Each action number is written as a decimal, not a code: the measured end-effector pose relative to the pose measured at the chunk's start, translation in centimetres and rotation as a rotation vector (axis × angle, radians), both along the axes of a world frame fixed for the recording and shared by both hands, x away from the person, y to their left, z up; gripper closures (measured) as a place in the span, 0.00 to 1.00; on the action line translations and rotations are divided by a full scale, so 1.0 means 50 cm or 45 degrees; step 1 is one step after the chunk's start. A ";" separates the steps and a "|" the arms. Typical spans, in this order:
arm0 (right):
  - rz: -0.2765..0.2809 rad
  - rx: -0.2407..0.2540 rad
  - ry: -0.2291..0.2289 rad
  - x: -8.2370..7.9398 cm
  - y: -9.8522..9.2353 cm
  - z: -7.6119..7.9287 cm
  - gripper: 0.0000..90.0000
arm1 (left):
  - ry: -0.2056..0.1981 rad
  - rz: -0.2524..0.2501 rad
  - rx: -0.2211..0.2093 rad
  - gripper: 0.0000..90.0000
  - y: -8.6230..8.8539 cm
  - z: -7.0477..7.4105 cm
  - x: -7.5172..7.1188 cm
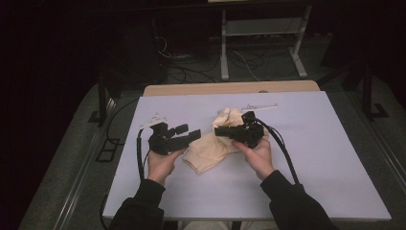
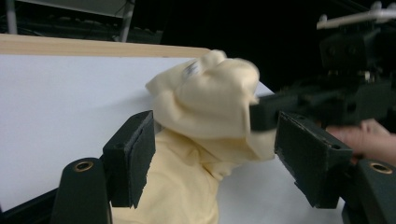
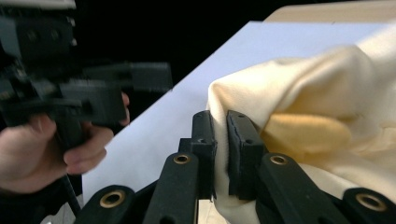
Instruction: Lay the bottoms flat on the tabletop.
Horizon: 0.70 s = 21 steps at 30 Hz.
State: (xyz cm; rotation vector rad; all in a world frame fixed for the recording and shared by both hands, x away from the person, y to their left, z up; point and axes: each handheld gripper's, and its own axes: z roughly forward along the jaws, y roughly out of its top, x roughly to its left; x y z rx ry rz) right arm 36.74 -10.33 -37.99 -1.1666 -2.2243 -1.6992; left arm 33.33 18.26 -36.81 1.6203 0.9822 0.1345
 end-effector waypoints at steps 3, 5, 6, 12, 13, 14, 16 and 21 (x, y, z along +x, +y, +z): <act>0.014 -0.015 0.001 -0.012 0.017 -0.017 0.89 | 0.016 0.001 0.004 0.31 -0.001 -0.006 0.001; 0.022 -0.020 0.006 -0.018 0.023 -0.025 0.89 | 0.019 0.003 0.004 0.31 -0.002 -0.009 0.002; 0.031 -0.023 0.013 -0.023 0.028 -0.032 0.89 | 0.029 0.002 0.003 0.31 -0.004 -0.014 0.003; 0.092 -0.183 -0.016 -0.067 0.069 -0.079 0.87 | 0.106 -0.002 0.066 0.31 -0.029 -0.050 0.011; 0.090 -0.183 -0.014 -0.071 0.070 -0.081 0.87 | 0.120 -0.001 0.083 0.31 -0.033 -0.056 0.013; 0.091 -0.183 -0.015 -0.074 0.071 -0.083 0.87 | 0.134 -0.004 0.085 0.31 -0.036 -0.059 0.014; 0.087 -0.186 -0.017 -0.078 0.072 -0.085 0.86 | 0.161 -0.010 0.083 0.31 -0.042 -0.066 0.017; 0.101 -0.189 -0.013 -0.081 0.077 -0.088 0.86 | 0.203 -0.033 0.114 0.32 -0.066 -0.078 0.024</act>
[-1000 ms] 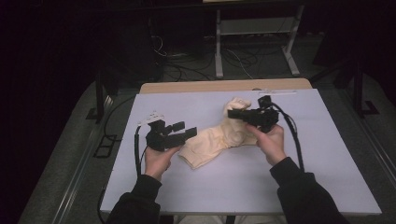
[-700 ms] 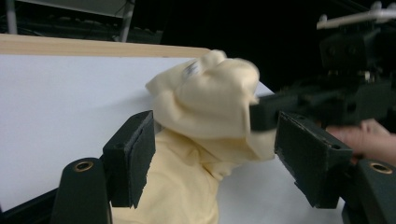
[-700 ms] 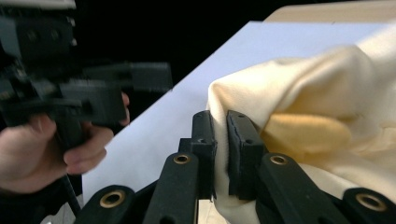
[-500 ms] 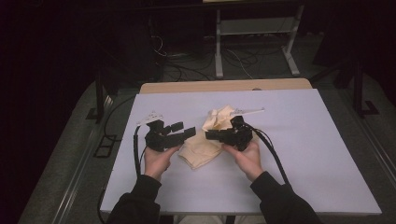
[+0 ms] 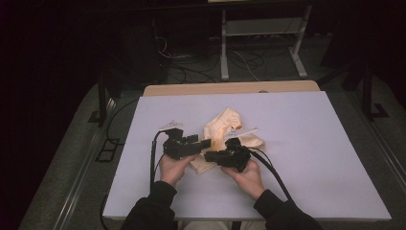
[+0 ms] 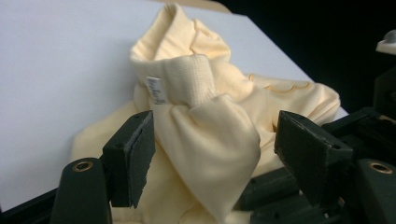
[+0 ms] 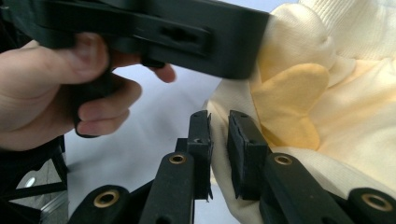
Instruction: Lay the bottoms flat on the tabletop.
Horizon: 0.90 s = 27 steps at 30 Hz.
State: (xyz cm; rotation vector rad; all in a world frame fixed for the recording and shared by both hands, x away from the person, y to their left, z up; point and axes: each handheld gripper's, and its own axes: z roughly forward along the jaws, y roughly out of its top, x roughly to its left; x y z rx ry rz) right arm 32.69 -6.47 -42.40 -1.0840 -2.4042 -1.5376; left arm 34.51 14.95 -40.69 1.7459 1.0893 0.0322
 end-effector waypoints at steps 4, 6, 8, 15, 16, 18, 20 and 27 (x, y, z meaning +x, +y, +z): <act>0.070 0.029 0.023 -0.010 0.010 -0.002 0.89 | 0.026 -0.041 0.056 0.44 -0.018 -0.008 0.006; 0.086 0.019 0.015 -0.014 0.015 -0.002 0.88 | 0.025 -0.048 0.085 0.62 -0.021 -0.009 0.006; 0.110 -0.039 -0.034 -0.025 0.027 0.002 0.84 | 0.053 -0.069 0.116 0.73 -0.026 -0.014 0.010; 0.109 -0.069 -0.074 -0.027 0.008 0.023 0.64 | 0.052 -0.047 0.116 0.87 -0.009 -0.012 0.011; 0.109 -0.069 -0.074 -0.027 0.008 0.023 0.64 | 0.052 -0.047 0.116 0.88 -0.009 -0.012 0.011; 0.100 -0.079 -0.075 -0.026 -0.007 0.033 0.60 | 0.041 -0.041 0.119 0.89 -0.004 -0.010 0.010; 0.071 -0.108 -0.093 -0.024 -0.033 0.047 0.55 | 0.035 -0.024 0.116 0.89 0.002 -0.011 0.009; -0.059 -0.124 -0.128 -0.003 -0.115 0.081 0.49 | 0.017 -0.017 0.122 0.90 0.002 -0.012 0.006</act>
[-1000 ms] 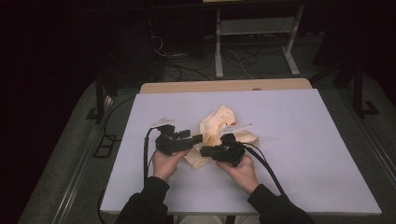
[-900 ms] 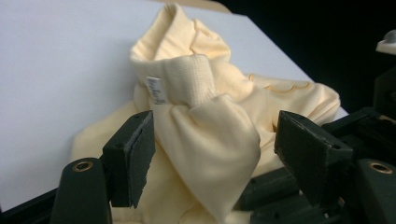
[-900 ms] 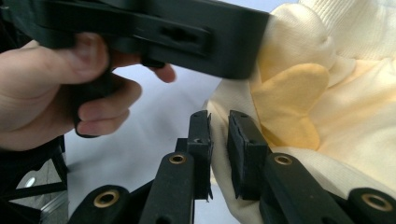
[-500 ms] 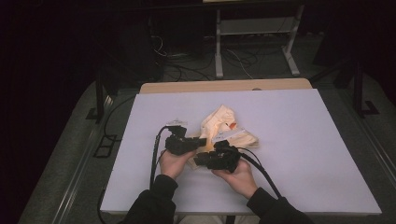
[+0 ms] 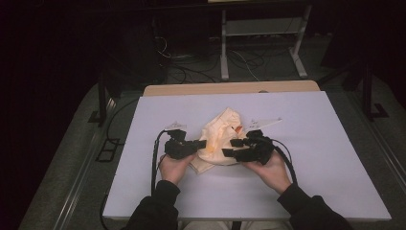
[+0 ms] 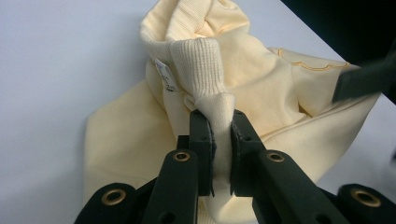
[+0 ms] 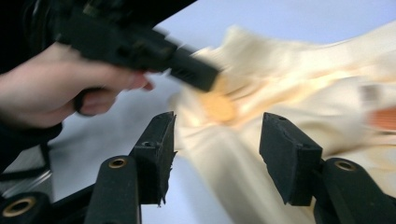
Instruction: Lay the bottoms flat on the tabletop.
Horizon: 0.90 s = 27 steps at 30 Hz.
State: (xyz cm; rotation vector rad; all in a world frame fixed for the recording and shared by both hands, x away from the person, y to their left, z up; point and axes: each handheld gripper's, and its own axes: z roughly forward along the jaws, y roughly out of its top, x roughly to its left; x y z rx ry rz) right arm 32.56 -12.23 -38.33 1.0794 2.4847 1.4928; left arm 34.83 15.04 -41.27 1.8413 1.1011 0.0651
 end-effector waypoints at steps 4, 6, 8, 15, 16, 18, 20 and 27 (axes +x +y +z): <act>-0.072 -0.005 -0.015 0.019 -0.039 0.018 0.46 | -0.003 0.000 0.004 0.90 -0.002 0.000 -0.001; -0.097 -0.002 -0.027 0.027 -0.053 0.023 0.45 | -0.002 0.001 -0.001 0.90 -0.001 0.000 -0.001; -0.129 -0.004 -0.025 0.038 -0.069 0.027 0.44 | -0.005 0.000 0.001 0.90 -0.001 0.001 -0.001; -0.176 -0.024 -0.029 0.064 -0.101 0.035 0.38 | -0.010 0.001 0.003 0.90 0.000 0.003 -0.003; -0.187 -0.025 -0.022 0.072 -0.108 0.040 0.33 | -0.013 0.001 0.002 0.90 0.000 0.003 -0.003; -0.189 -0.028 -0.014 0.079 -0.112 0.042 0.30 | -0.017 0.000 0.000 0.90 -0.001 0.003 -0.003; -0.187 -0.029 -0.001 0.084 -0.113 0.044 0.27 | -0.023 -0.002 0.005 0.90 0.000 0.003 -0.003; -0.232 -0.040 0.105 0.126 -0.130 0.034 0.17 | -0.036 -0.004 0.010 0.90 0.001 0.006 -0.007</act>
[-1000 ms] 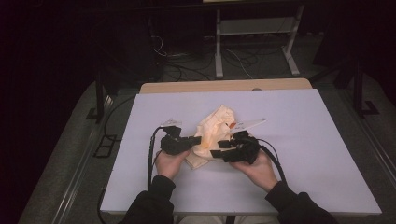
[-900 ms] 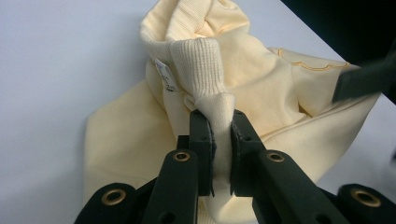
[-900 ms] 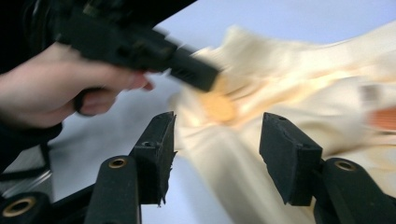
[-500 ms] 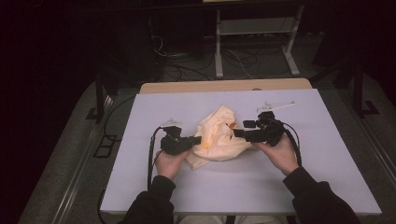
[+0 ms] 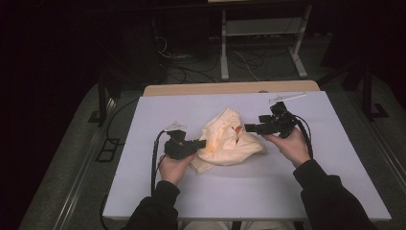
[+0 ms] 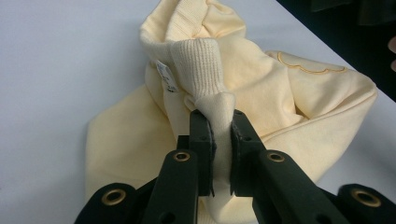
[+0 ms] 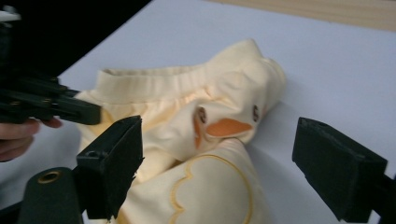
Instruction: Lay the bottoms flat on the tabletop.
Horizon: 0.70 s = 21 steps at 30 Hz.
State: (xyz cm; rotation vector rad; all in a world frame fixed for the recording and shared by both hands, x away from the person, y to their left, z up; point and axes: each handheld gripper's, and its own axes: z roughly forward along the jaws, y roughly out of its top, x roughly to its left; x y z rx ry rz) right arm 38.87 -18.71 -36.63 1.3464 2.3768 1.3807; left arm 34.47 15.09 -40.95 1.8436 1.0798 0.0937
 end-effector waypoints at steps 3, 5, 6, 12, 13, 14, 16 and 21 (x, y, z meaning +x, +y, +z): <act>-0.015 -0.020 0.026 0.010 -0.004 -0.009 0.17 | -0.008 0.002 0.004 0.90 0.000 0.001 -0.001; -0.025 -0.045 0.083 0.024 -0.007 -0.026 0.17 | -0.010 0.004 0.003 0.90 0.000 0.001 -0.001; -0.022 -0.051 0.110 0.029 -0.007 -0.033 0.17 | -0.011 0.004 0.003 0.90 0.000 0.001 -0.001; 0.053 -0.071 0.319 0.044 0.007 -0.085 0.30 | -0.016 0.007 0.013 0.90 0.001 0.001 -0.001; 0.061 -0.058 0.344 0.044 0.007 -0.091 0.35 | -0.016 0.006 0.014 0.90 0.001 0.000 0.000; 0.079 -0.040 0.371 0.043 0.007 -0.098 0.43 | -0.016 0.012 0.010 0.90 0.001 0.000 0.000; 0.108 -0.017 0.400 0.039 0.009 -0.108 0.57 | -0.018 0.017 0.006 0.90 0.001 0.000 0.003; 0.148 -0.027 0.353 0.017 0.007 -0.100 0.86 | -0.023 0.026 0.000 0.90 -0.009 0.004 0.015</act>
